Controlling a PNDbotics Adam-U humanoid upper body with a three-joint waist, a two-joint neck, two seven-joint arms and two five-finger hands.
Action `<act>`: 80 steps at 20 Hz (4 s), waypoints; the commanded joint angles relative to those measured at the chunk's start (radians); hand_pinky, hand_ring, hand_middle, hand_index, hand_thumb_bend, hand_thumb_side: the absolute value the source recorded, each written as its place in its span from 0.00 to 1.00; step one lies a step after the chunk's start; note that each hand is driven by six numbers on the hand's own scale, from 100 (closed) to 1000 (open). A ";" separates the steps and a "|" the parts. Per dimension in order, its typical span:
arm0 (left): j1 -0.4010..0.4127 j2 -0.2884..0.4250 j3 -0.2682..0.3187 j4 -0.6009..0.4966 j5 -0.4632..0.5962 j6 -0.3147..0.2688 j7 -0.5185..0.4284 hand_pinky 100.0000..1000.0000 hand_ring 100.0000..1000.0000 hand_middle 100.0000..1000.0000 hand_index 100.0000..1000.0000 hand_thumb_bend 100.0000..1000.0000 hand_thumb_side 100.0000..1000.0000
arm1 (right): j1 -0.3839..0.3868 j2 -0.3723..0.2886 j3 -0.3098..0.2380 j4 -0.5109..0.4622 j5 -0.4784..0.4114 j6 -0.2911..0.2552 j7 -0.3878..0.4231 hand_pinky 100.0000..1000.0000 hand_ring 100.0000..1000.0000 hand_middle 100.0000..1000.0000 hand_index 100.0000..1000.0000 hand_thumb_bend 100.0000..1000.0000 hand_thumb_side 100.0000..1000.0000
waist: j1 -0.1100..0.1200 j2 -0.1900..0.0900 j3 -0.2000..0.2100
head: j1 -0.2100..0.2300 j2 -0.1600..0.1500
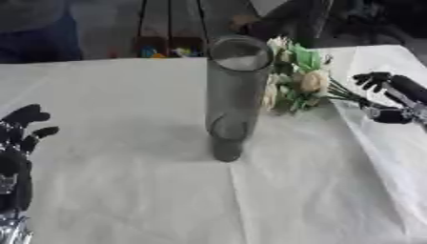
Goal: Arrange flowers into the vase.
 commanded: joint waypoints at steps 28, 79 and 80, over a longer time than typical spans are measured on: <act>-0.056 0.001 0.008 -0.056 -0.009 0.002 0.007 0.68 0.92 0.60 0.77 0.97 0.74 | 0.021 -0.134 0.010 0.043 -0.018 -0.005 -0.082 0.60 0.69 0.73 0.93 0.00 0.00 | 0.013 -0.001 0.096 | -0.053 -0.046; -0.069 0.004 0.015 -0.084 -0.002 0.008 0.007 0.68 0.92 0.60 0.77 0.98 0.75 | 0.025 -0.159 0.035 0.085 0.306 0.069 -0.218 0.54 0.63 0.72 0.87 0.39 0.27 | 0.024 0.021 0.111 | -0.054 -0.031; -0.069 0.004 0.015 -0.083 -0.002 0.008 0.007 0.68 0.92 0.60 0.77 0.98 0.75 | 0.026 -0.159 0.035 0.086 0.311 0.073 -0.224 0.54 0.62 0.72 0.87 0.39 0.29 | 0.023 0.021 0.111 | -0.054 -0.031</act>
